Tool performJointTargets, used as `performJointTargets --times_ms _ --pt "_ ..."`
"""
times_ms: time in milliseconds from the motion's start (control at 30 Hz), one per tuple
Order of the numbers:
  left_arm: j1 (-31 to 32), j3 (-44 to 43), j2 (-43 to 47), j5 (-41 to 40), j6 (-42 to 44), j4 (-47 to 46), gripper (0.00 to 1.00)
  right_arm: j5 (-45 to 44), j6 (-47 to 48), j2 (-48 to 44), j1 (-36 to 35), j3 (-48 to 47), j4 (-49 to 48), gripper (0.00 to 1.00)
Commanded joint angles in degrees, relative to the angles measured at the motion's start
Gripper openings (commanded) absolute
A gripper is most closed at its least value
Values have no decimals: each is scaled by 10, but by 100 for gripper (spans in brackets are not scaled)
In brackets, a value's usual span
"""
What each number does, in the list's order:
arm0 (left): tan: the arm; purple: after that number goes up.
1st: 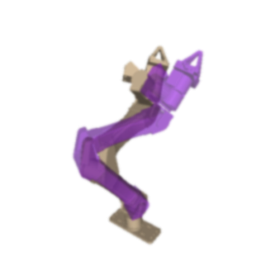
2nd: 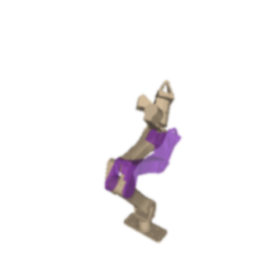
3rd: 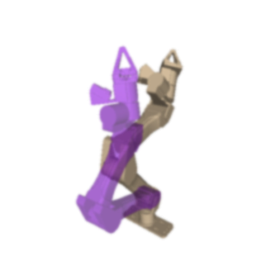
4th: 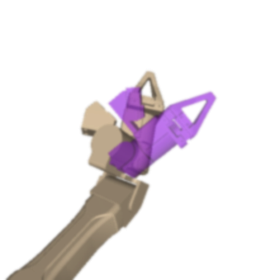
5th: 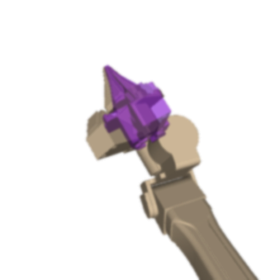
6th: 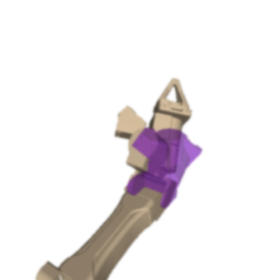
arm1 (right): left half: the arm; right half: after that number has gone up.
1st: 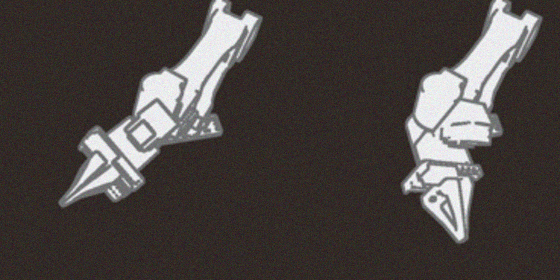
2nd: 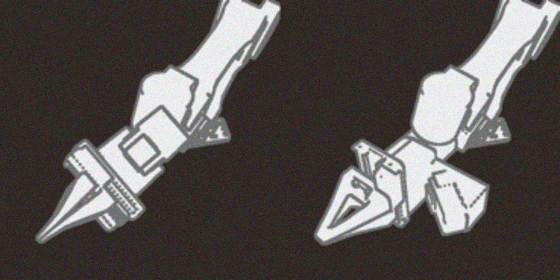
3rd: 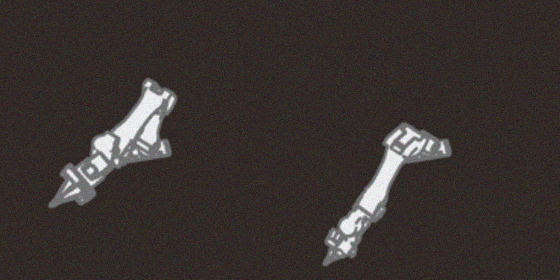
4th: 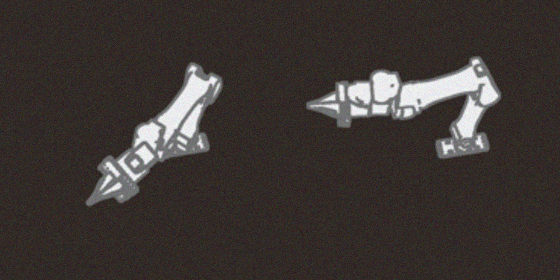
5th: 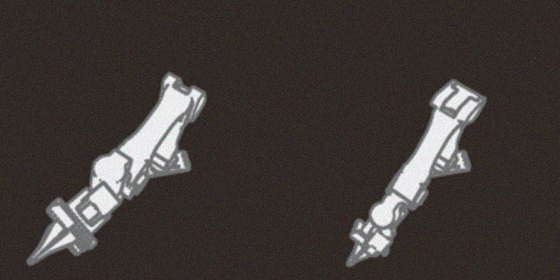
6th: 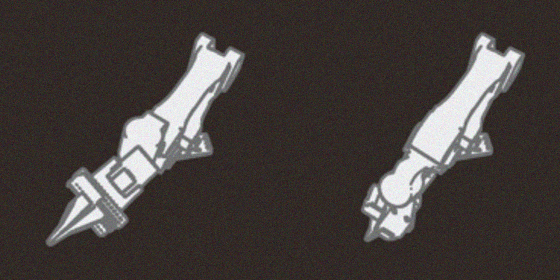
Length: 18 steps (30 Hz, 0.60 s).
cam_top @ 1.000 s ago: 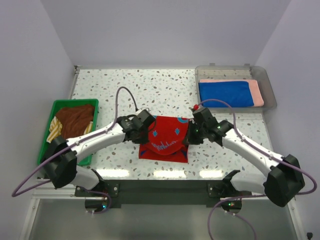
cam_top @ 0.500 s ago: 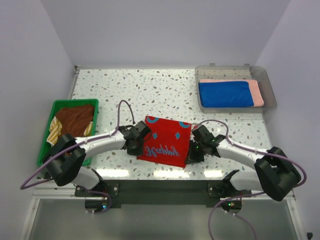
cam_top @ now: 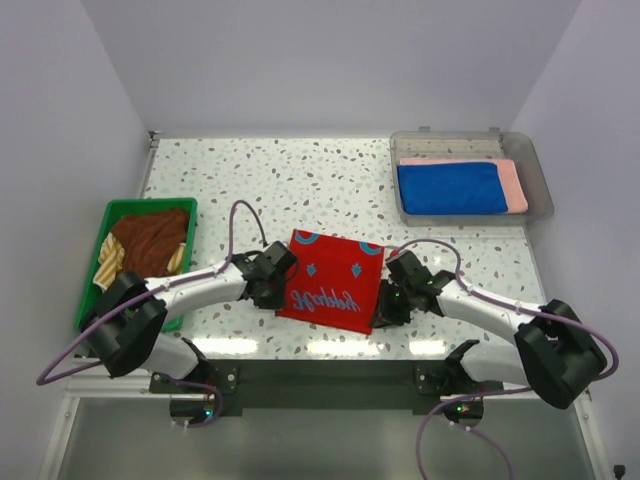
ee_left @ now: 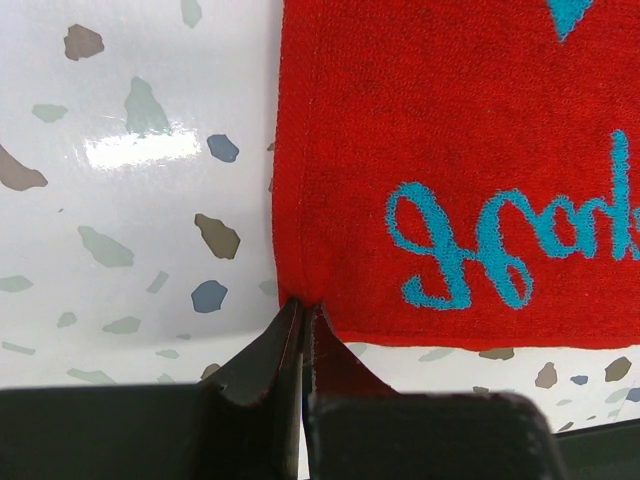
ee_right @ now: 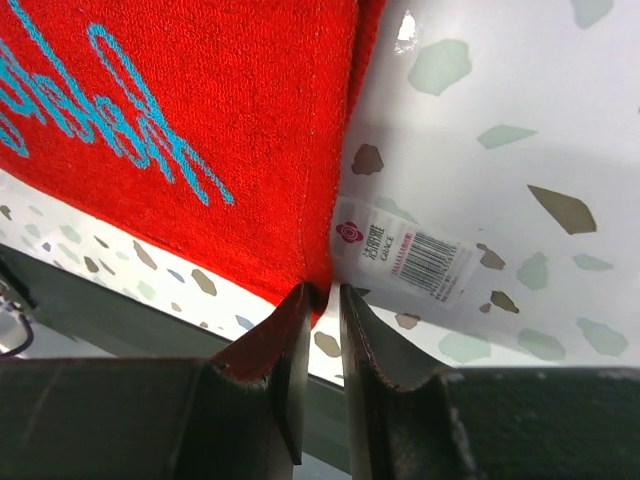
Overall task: Fold and stack the towels
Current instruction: Fold the towel
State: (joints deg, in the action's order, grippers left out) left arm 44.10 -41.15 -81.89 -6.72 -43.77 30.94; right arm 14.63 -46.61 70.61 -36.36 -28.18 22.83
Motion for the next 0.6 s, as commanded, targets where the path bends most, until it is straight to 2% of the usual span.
performJointTargets --times_ms 0,100,333,433,467,533,567 --pt "-4 27 -21 -29 4 3 0 -30 23 -16 0 -28 44 22" --pt "-4 26 -6 -39 5 18 0 -37 28 -25 0 -27 59 22" --pt "-4 30 1 -34 19 21 2 -71 71 -63 0 -78 127 31" --pt "-4 20 33 -43 17 38 14 -103 96 -57 1 -127 150 34" --pt "-4 13 42 -49 17 51 21 -112 101 -53 1 -147 151 35" --pt "-3 3 67 -64 14 68 28 -130 116 -43 3 -165 151 36" --pt "-4 -8 76 -69 13 75 40 -131 122 -32 5 -183 147 37"
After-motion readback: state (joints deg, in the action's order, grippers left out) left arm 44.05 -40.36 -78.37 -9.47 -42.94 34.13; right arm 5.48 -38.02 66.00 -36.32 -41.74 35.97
